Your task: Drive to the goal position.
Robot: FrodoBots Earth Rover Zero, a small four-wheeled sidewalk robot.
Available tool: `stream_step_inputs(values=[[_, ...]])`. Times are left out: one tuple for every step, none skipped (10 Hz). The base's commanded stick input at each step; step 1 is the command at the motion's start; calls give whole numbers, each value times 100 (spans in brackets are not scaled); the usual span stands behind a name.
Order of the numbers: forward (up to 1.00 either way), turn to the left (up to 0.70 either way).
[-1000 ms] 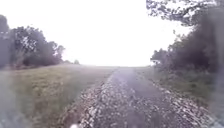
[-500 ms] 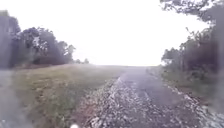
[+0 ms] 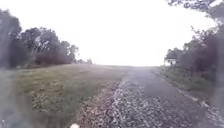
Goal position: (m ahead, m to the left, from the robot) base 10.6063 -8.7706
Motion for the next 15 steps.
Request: stream_step_inputs(values=[[70,-35],[70,-35],[70,-35],[70,-35],[70,-35],[70,0],[70,0],[70,0],[70,0],[70,0],[70,0],[70,0],[70,0],[70,0],[70,0]])
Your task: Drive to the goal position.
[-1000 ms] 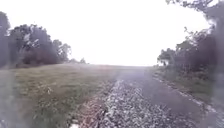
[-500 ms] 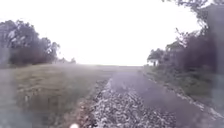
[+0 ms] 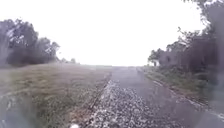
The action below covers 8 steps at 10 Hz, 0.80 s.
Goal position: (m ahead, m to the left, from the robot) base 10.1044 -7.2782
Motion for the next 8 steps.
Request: stream_step_inputs(values=[[70,0],[70,0],[70,0],[70,0],[70,-13],[70,-28],[70,-35],[70,-35]])
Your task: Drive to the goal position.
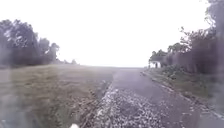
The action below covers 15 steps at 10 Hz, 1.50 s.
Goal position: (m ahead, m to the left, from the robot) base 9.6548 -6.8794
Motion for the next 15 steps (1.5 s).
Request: stream_step_inputs(values=[[70,-35],[70,-35],[70,0],[70,0],[70,0],[70,0],[70,0],[70,0],[70,0],[70,0],[70,0],[70,0],[70,0],[70,0],[70,0]])
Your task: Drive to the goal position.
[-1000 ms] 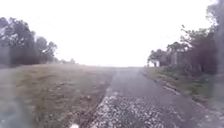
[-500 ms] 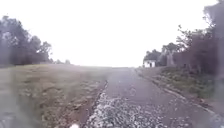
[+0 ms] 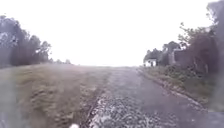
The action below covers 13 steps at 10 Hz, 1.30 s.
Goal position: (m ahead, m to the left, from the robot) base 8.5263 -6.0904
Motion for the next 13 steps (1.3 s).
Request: stream_step_inputs(values=[[70,0],[70,0],[70,0],[70,-7],[70,-23],[70,-35],[70,-35],[70,-35],[70,-35],[70,-35],[70,0],[70,0],[70,0]])
